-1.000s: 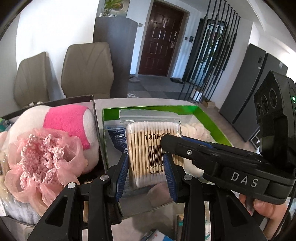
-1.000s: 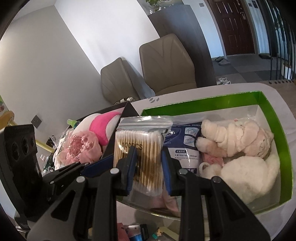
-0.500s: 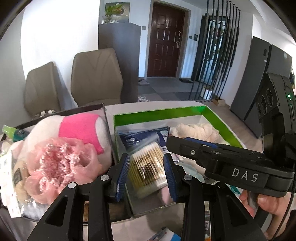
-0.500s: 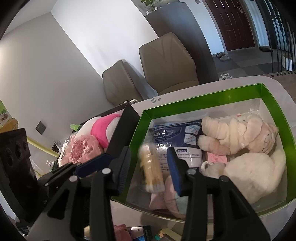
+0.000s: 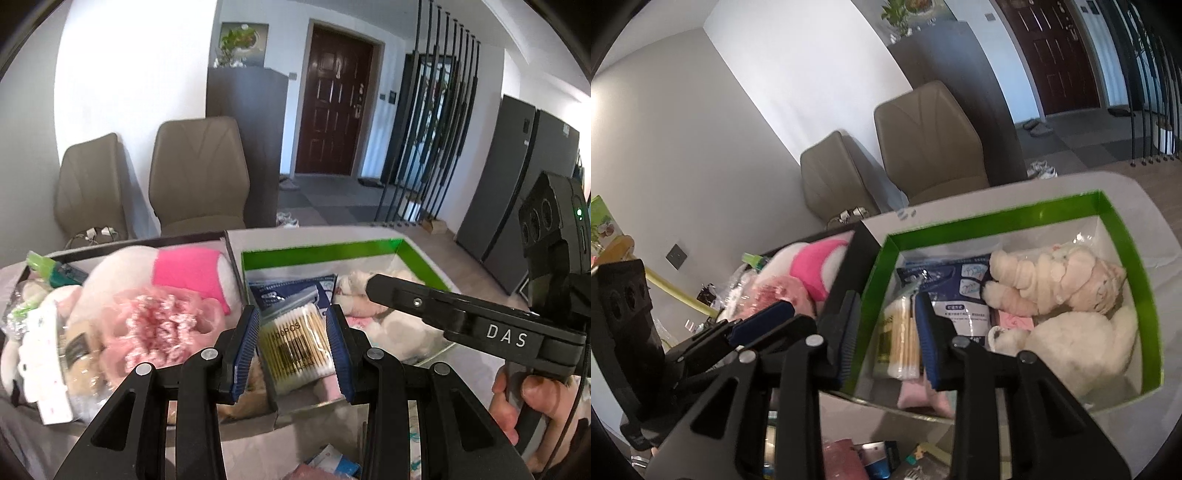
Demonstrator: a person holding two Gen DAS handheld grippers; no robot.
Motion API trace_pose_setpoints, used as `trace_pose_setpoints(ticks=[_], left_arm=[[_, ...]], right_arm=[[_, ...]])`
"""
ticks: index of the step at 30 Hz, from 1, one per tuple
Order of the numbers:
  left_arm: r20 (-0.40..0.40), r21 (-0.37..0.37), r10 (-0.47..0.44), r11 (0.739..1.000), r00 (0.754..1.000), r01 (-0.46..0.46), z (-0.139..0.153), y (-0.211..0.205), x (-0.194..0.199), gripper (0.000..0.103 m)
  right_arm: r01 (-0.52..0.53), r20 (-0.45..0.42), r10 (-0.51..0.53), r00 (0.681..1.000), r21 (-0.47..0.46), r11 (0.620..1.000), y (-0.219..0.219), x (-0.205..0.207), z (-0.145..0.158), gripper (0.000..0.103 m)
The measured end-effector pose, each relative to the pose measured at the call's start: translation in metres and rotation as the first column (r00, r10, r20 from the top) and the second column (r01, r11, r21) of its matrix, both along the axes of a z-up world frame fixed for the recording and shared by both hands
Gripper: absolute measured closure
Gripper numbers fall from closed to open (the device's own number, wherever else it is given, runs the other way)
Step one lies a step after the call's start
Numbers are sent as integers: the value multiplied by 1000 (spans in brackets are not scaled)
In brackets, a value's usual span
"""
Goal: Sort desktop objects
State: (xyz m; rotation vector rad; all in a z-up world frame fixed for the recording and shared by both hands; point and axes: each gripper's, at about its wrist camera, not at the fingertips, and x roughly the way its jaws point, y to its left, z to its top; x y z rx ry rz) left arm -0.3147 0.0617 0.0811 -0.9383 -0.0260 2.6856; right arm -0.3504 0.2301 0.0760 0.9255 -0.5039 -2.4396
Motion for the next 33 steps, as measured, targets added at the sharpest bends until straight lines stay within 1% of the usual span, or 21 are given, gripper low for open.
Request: trace_pose_setpoints(ticks=[4, 8, 15, 24, 29, 33], left_arm=[[-16, -11, 5, 1000, 1000, -5, 13, -8, 18, 65], [-27, 4, 13, 1000, 1000, -13, 24, -17, 39, 65], [-34, 7, 31, 999, 999, -31, 35, -36, 77, 65], [-19, 28, 47, 999, 999, -46, 38, -65, 121, 65], [-11, 49, 46, 998, 999, -45, 35, -75, 147, 65], [-4, 56, 38, 998, 999, -37, 32, -75, 165, 65]], right_arm=[[-3, -16, 3, 1000, 4, 1000, -1, 17, 10, 71], [-7, -23, 7, 1000, 8, 1000, -4, 37, 20, 71], [-19, -35, 20, 999, 20, 1000, -5, 75, 33, 71], [-32, -24, 33, 999, 22, 999, -12, 121, 35, 71], [-29, -19, 30, 999, 33, 999, -11, 145, 33, 71], [-7, -10, 7, 1000, 34, 999, -2, 163, 29, 71]])
